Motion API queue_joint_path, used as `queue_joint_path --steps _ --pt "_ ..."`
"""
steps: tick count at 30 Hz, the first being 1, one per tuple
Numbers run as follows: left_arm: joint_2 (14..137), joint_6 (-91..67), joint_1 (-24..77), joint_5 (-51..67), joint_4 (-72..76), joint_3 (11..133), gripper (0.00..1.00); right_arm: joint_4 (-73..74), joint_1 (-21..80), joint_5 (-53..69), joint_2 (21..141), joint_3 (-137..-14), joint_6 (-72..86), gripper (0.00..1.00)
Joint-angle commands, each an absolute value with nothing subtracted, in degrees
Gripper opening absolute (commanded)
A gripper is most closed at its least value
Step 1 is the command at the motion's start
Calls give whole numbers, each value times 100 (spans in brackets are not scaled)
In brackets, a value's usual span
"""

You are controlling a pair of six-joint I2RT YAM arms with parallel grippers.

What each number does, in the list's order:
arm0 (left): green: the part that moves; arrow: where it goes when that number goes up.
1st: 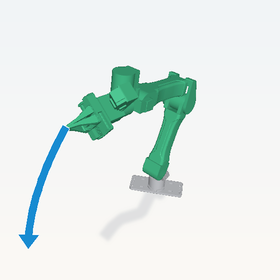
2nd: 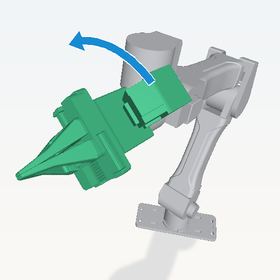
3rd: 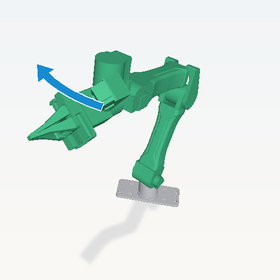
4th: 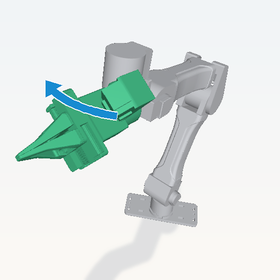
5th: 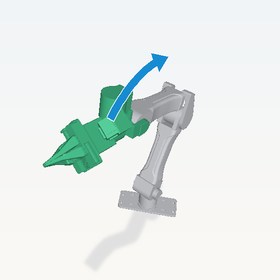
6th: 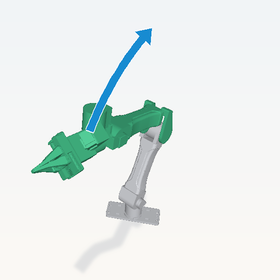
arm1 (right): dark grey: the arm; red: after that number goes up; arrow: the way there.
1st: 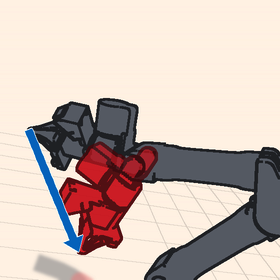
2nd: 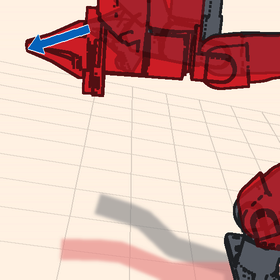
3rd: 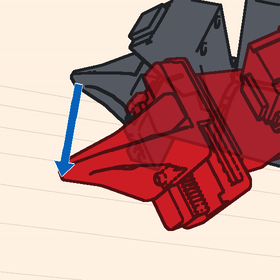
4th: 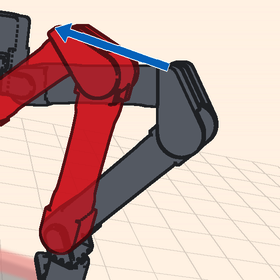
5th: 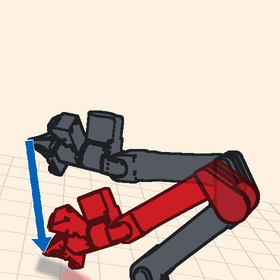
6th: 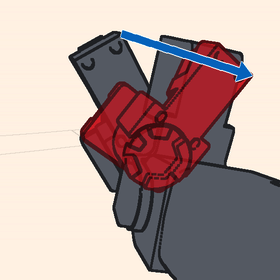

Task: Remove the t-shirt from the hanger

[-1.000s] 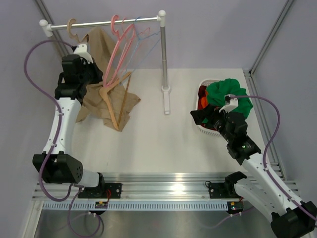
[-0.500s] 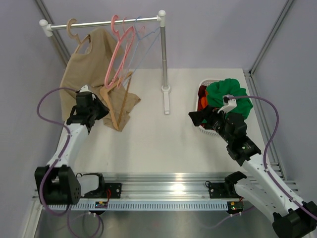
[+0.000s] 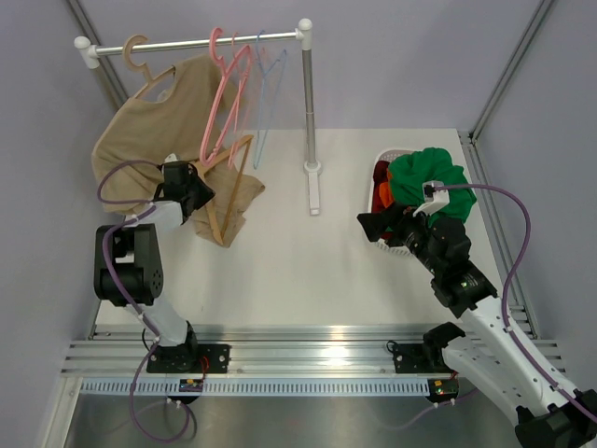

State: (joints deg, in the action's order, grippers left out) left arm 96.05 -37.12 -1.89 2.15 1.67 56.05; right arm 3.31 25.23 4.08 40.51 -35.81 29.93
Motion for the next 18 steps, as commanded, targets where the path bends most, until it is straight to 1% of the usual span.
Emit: queue_joint_path --steps 1,3,6,9,12,18 --pt "9843 -3709 -246 71 774 6064 29 413 2593 492 4025 -3753 2821 91" --pt "9888 -3534 -255 18 765 6117 32 404 2593 510 4052 -3762 2804 91" --pt "9896 -3253 -255 -447 703 6047 35 378 2593 527 4139 -3771 2804 91" --pt "10010 -3032 -264 -431 677 6029 37 325 2593 545 4175 -3762 2804 91" --pt "10151 -3076 -290 -141 756 6012 36 316 2601 580 4210 -3762 2804 91" --pt "10441 -3199 -299 -263 150 6319 36 369 2601 545 4157 -3788 2804 91"
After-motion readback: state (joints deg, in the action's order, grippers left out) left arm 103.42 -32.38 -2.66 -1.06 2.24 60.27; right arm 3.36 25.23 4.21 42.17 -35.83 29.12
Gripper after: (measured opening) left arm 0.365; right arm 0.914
